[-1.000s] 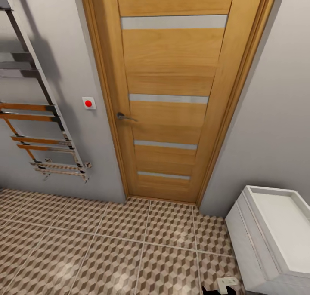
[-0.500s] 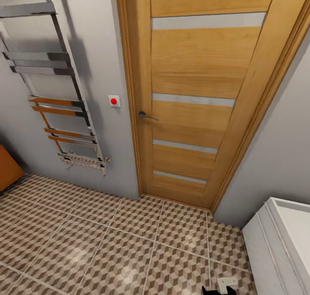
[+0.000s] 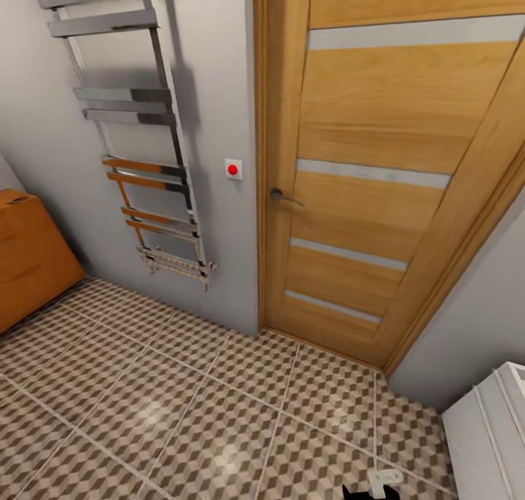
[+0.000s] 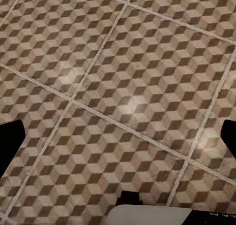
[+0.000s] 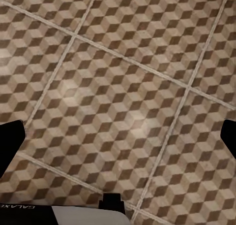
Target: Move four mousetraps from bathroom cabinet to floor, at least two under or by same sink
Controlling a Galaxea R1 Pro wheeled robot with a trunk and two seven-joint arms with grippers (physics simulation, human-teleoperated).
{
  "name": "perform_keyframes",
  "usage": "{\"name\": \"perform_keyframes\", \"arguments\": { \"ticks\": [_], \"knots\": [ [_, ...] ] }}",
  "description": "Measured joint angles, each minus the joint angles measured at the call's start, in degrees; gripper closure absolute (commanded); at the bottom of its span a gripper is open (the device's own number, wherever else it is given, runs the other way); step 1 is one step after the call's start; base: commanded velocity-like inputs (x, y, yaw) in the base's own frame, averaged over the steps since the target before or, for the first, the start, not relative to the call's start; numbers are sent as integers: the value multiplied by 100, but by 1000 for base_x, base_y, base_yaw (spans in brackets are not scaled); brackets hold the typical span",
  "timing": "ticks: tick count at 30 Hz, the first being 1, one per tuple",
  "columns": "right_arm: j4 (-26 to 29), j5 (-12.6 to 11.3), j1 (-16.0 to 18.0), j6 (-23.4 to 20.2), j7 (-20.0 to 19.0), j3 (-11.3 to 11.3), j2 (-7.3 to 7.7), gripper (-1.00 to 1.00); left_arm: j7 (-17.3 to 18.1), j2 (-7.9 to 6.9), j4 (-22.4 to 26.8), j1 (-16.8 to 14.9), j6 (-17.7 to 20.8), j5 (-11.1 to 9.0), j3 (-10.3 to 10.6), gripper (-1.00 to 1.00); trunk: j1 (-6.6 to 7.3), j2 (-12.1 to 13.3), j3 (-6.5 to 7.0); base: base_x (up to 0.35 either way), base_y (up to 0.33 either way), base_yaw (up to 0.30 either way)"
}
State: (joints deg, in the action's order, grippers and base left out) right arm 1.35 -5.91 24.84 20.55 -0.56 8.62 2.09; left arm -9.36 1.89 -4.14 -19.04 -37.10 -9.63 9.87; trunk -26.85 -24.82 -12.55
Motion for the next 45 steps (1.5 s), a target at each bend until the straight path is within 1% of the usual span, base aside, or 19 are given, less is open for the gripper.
{"name": "perform_keyframes", "arguments": {
  "ticks": [45],
  "knots": [
    [0,0,0,0,0,2,-7,-100,0,2,0,0,0,-3,0,-100,0,0,0,0,0,286]
  ]
}}
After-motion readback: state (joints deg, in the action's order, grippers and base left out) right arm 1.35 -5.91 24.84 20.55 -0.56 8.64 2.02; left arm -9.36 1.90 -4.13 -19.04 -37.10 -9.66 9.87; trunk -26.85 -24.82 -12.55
